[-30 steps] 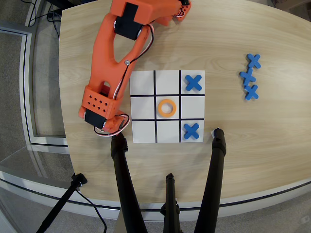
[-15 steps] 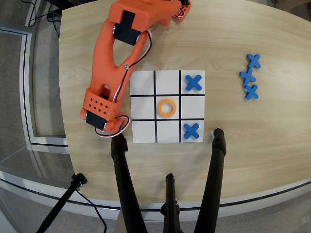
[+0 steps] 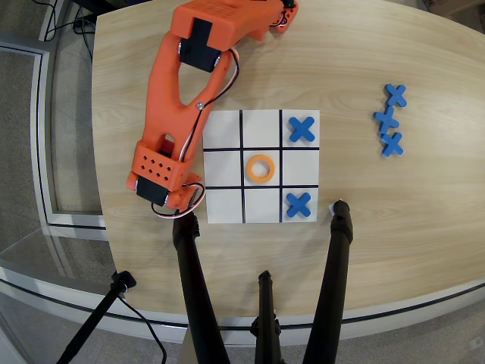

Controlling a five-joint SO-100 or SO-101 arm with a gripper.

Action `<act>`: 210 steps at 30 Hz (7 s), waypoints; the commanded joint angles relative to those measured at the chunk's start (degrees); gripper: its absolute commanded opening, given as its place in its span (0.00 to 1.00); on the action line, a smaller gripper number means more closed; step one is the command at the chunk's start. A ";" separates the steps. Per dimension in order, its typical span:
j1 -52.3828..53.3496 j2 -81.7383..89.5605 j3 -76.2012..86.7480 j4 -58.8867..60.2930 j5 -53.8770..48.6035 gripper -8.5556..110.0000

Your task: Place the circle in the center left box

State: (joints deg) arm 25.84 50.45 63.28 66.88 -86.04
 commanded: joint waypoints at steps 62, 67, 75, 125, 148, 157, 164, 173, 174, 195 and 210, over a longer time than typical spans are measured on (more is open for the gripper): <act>-43.86 35.24 36.04 -10.46 16.52 0.07; -44.03 31.64 34.63 -11.60 16.87 0.07; -44.12 25.66 30.06 -12.22 18.02 0.07; -39.90 46.58 27.60 2.55 16.08 0.18; -32.61 133.33 94.66 10.99 6.68 0.18; -29.36 141.86 109.78 10.99 3.60 0.18; -29.62 141.86 120.23 6.24 3.16 0.07; -24.79 141.94 120.23 8.96 3.78 0.07; -21.97 141.94 120.23 8.96 3.78 0.07; 66.71 143.96 120.23 10.11 3.34 0.07; 68.38 144.05 120.23 10.11 3.34 0.07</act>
State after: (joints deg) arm 95.01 193.45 180.35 76.64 -82.62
